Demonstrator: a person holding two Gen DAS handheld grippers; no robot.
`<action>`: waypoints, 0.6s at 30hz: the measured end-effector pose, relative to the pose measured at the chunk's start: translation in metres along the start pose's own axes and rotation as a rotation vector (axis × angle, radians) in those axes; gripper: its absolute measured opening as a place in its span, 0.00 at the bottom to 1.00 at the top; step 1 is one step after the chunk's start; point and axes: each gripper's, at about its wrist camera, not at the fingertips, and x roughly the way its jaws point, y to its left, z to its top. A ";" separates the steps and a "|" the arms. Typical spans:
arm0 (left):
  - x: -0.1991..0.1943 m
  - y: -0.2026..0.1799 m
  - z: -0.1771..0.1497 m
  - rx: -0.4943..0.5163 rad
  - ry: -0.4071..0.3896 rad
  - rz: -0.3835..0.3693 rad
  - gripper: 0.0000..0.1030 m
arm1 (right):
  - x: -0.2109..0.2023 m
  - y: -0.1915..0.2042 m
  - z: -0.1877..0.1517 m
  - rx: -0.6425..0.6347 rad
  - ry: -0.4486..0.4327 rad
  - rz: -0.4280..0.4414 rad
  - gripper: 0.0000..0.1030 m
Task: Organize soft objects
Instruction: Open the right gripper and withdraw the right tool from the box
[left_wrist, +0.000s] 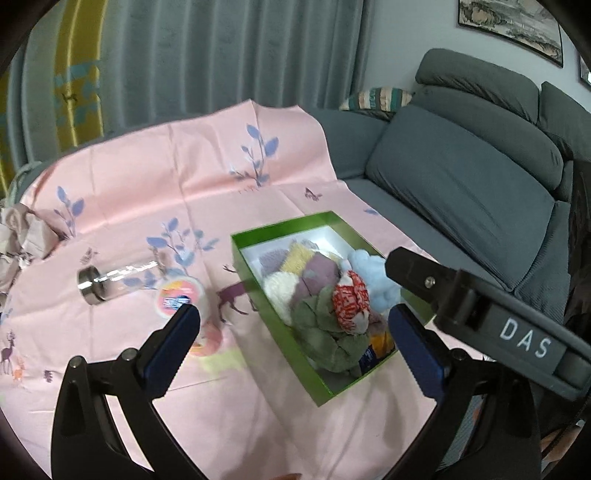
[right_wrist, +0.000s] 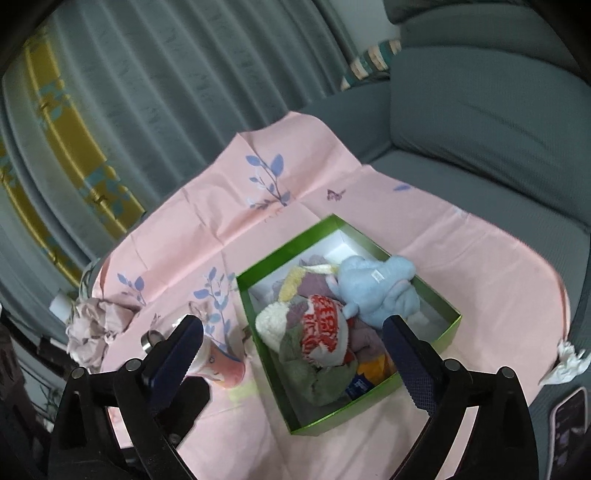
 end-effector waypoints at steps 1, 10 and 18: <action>-0.005 0.002 0.000 -0.001 -0.012 0.003 0.99 | -0.004 0.003 0.000 -0.007 -0.013 0.002 0.95; -0.020 0.014 -0.003 -0.027 -0.023 0.004 0.99 | -0.021 0.019 -0.001 -0.047 -0.057 -0.025 0.95; -0.018 0.014 -0.008 -0.035 0.008 -0.015 0.99 | -0.020 0.017 -0.002 -0.044 -0.048 -0.040 0.95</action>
